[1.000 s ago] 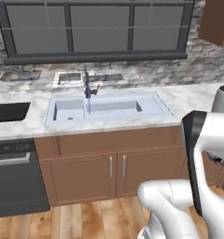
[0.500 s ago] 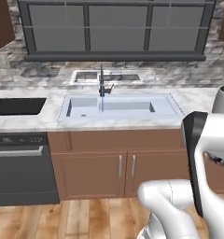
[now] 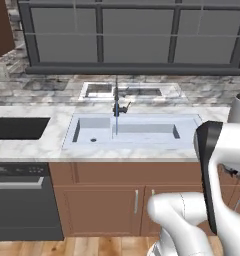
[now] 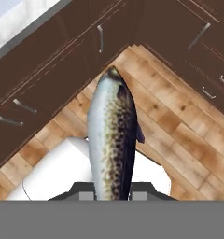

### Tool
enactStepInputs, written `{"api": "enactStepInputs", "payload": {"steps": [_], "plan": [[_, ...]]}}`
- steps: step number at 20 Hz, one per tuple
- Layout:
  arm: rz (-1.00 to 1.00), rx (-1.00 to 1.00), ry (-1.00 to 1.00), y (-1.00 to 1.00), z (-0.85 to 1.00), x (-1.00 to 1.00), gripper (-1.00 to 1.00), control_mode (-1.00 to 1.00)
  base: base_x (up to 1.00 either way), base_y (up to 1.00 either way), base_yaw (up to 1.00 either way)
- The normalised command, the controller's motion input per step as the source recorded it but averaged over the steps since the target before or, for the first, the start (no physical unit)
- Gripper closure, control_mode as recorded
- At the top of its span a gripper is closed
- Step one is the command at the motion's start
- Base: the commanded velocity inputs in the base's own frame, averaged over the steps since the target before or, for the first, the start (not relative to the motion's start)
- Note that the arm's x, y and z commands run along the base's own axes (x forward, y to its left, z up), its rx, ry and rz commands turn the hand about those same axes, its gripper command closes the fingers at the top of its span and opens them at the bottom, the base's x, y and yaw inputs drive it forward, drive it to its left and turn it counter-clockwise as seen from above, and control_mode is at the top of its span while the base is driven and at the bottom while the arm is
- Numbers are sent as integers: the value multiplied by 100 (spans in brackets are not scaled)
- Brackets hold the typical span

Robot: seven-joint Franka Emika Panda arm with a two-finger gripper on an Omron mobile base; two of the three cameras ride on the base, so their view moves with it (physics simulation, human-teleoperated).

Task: Take the fish out of the fridge, briefly rinse it in the sink, and place it on the tray next to the sink.

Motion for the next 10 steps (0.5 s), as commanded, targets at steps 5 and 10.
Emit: {"api": "enactStepInputs", "payload": {"steps": [5,10], "plan": [[0,0,0,0,0,0,100,100,84,3,7],[0,0,0,0,0,0,100,100,14,60,0]]}}
